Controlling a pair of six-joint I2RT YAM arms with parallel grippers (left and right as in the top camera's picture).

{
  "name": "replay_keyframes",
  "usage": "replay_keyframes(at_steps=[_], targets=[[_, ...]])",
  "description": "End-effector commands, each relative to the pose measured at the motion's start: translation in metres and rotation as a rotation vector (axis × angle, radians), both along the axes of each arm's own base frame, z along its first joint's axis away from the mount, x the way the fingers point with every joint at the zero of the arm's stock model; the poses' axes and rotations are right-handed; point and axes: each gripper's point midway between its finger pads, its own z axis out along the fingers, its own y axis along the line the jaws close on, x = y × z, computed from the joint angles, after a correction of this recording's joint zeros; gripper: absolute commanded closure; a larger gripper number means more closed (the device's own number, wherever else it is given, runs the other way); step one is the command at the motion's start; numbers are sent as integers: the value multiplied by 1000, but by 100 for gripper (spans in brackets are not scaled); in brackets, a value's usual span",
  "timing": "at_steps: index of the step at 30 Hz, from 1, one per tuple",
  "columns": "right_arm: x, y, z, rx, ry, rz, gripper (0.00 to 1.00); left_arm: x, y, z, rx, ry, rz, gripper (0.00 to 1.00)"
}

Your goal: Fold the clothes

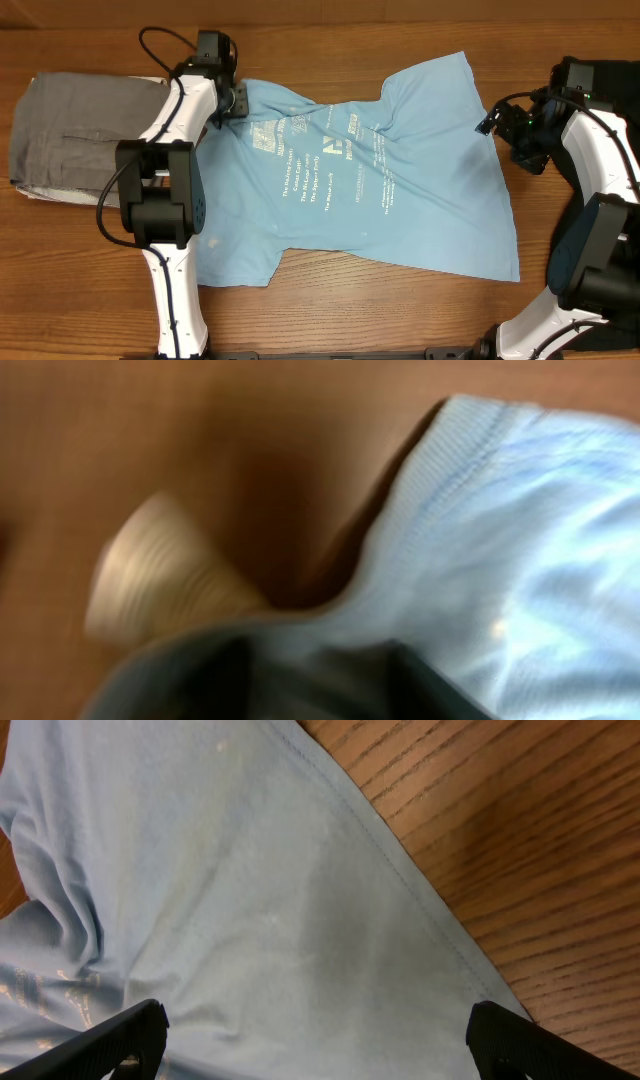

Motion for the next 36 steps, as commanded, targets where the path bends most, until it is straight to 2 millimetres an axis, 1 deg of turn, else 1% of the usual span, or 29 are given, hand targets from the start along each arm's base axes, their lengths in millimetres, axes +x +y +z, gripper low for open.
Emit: replay_keyframes(at_steps=[1, 3, 5, 6, 8, 11, 15, 19, 21, 24, 28, 32, 36], targets=[[5, -1, 8, -7, -28, 8, 0, -13, 19, 45, 27, -9, 61, 43], [5, -1, 8, -7, -28, 8, 0, -29, 23, 54, 7, 37, 69, 41], [5, -1, 8, -7, -28, 8, 0, -40, 26, 53, -23, 80, 69, 37], [5, -1, 8, -7, -28, 8, 0, -43, 26, 51, -49, 93, 62, 36], [5, -1, 8, -7, -27, 8, 0, -43, 21, 48, -121, 98, 1, 38], [5, -1, 8, -7, -28, 8, 0, -34, 4, 46, -238, 62, -93, 41], [5, -1, 8, -7, -27, 8, 0, -25, 3, 34, -220, 50, -96, 42], [5, -1, 8, -7, -28, 8, 0, -14, -9, 15, -224, 34, -99, 64], [5, -1, 8, -7, -28, 8, 0, -6, -17, 5, -215, 17, -112, 72], [5, -1, 8, -7, -28, 8, 0, -2, -15, -5, -168, 15, -91, 73], [5, -1, 8, -7, -28, 8, 0, 3, -18, -19, -128, 8, -95, 73], [5, -1, 8, -7, -28, 8, 0, 10, -11, -40, -80, 1, -57, 72], [5, -1, 8, -7, -27, 8, 0, 20, -12, -66, -82, -24, -58, 73]])
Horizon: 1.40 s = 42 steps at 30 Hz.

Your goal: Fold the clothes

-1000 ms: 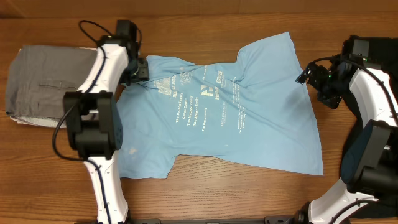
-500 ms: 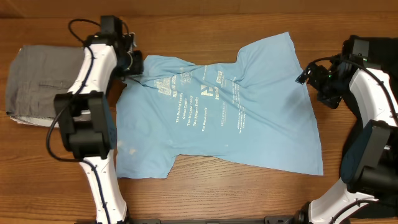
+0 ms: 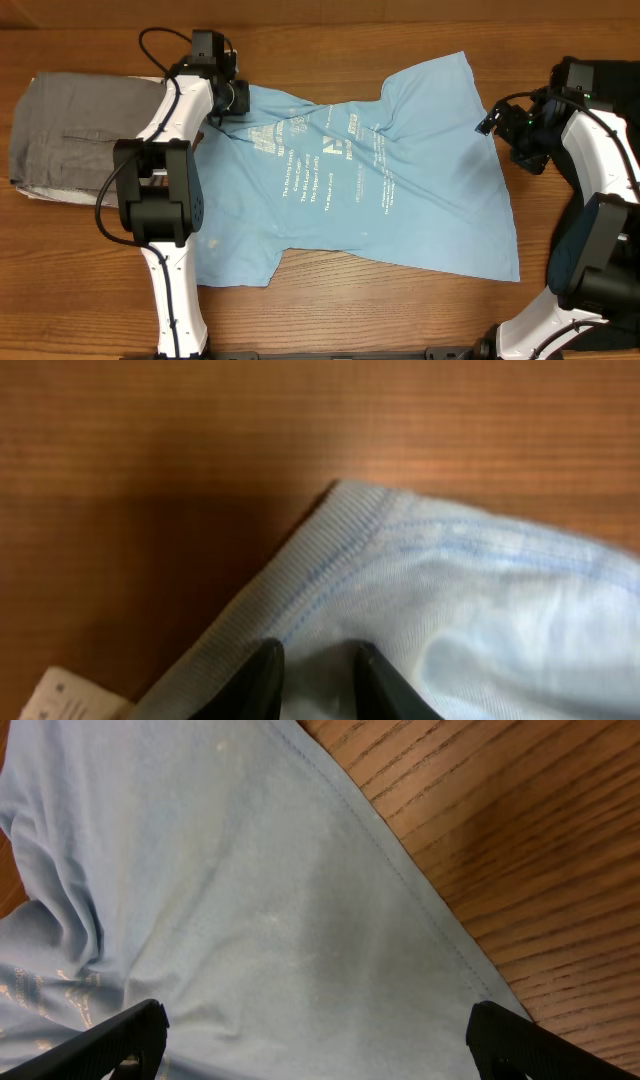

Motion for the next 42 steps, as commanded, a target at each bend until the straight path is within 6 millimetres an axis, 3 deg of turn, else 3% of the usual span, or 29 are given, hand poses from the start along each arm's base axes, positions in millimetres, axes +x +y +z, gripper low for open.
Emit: replay_keyframes(at_steps=[1, 3, 6, 9, 13, 19, 22, 25, 27, 30, 31, 34, 35, 38, 42], targets=[[5, -1, 8, -7, -27, 8, 0, -9, 6, -71, 30, 85, 31, 73], [5, -1, 8, -7, -27, 8, 0, -2, 2, -83, 19, 62, 25, 67], [5, -1, 8, -7, -27, 8, 0, 6, -12, -92, -48, 30, -7, 47], [5, -1, 8, -7, -27, 8, 0, 15, -32, -78, -156, -14, -63, 32], [5, -1, 8, -7, -27, 8, 0, 33, -39, -27, -189, -93, -91, 0], [5, -1, 8, -7, -27, 8, 0, 45, -37, 100, -180, -254, -99, 0], [5, -1, 8, -7, -27, 8, 0, 29, -22, 142, -112, -267, -54, 0], [5, -1, 8, -7, -27, 8, 0, 1, 4, 164, 15, -211, 26, 0], [5, -1, 8, -7, -27, 8, 0, -19, 21, 163, 96, -142, 69, 0], [5, -1, 8, -7, -27, 8, 0, -44, 34, 144, 128, -18, 74, 2], [5, -1, 8, -7, -27, 8, 0, -52, 36, 135, 123, 28, 75, 5], [5, -1, 8, -7, -27, 8, 0, -64, 38, 108, 76, 116, 27, 32], [5, -1, 8, -7, -27, 8, 0, -66, 36, 98, 42, 138, 0, 34], [5, -1, 8, -7, -27, 8, 0, -74, 29, 69, -51, 207, -82, 36], [5, -1, 8, -7, -27, 8, 0, -84, 44, 37, -67, 299, -47, 37]])
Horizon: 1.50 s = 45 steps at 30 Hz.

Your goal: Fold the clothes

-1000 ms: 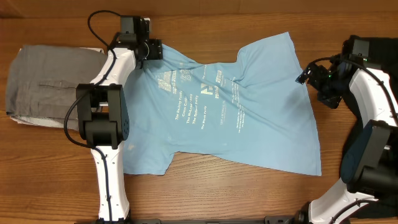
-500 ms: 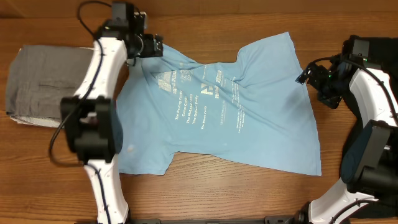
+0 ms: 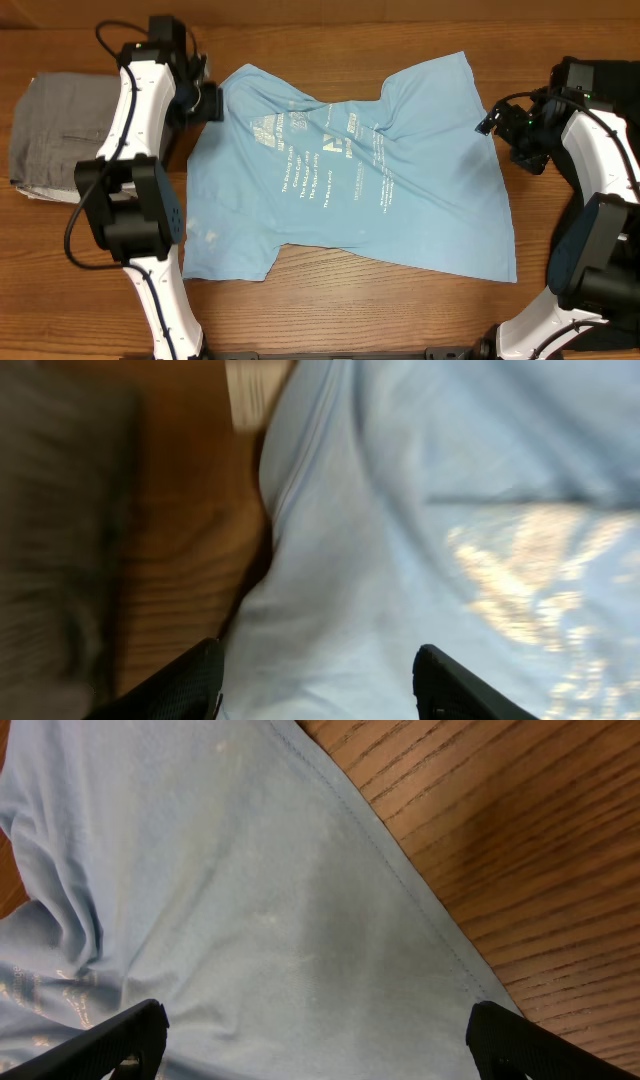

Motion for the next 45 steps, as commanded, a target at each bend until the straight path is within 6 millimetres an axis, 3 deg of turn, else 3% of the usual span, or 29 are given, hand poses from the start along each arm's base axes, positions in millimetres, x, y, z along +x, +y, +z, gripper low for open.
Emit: replay_keyframes(at_steps=[1, 4, 11, 18, 22, 26, 32, 39, 45], targets=[[5, -1, 8, -7, -28, 8, 0, -10, 4, -31, -62, 76, -23, 37], [5, -1, 8, -7, -28, 8, 0, -13, 13, -44, -68, 107, -3, 37], [5, -1, 8, -7, -28, 8, 0, -14, 19, -45, -89, 109, 15, 37], [5, -1, 8, -7, -28, 8, 0, -21, 18, -52, -91, 133, 16, 50], [5, -1, 8, -7, -28, 8, 0, -25, 18, -60, -92, 143, 16, 65], [5, -1, 8, -7, -28, 8, 0, -28, 17, -65, -94, 152, 17, 73], [5, -1, 8, -7, -28, 8, 0, -21, 18, -54, -95, 134, 47, 96], [5, -1, 8, -7, -28, 8, 0, -16, 7, -30, -78, 135, 55, 96], [5, -1, 8, -7, -28, 8, 0, -19, -15, -30, 59, 157, 40, 95]])
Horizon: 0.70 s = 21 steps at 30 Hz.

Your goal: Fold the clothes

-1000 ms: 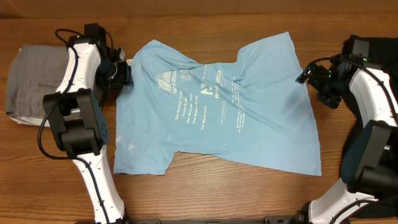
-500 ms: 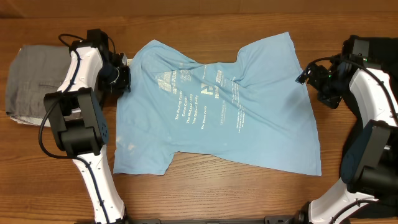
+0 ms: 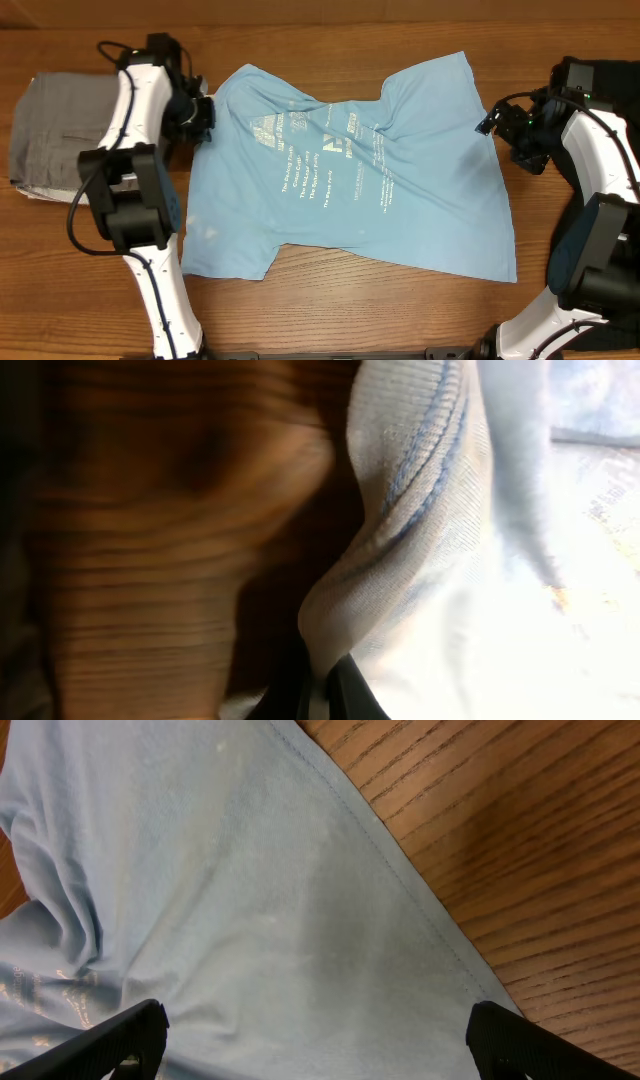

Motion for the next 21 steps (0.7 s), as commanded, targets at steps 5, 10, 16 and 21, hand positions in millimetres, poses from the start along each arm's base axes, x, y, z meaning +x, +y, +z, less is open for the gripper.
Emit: replay_keyframes(at_steps=[5, 10, 16, 21], targets=[[5, -1, 8, -7, -27, 8, 0, 1, -54, 5, 135, -9, -76, 92], [5, -1, 8, -7, -27, 8, 0, -5, -87, 4, 160, -11, -141, 73], [5, -1, 8, -7, -27, 8, 0, -7, -108, 7, 159, -23, -185, 66], [5, -1, 8, -7, -27, 8, 0, -1, -103, 32, 154, -44, -144, 62]])
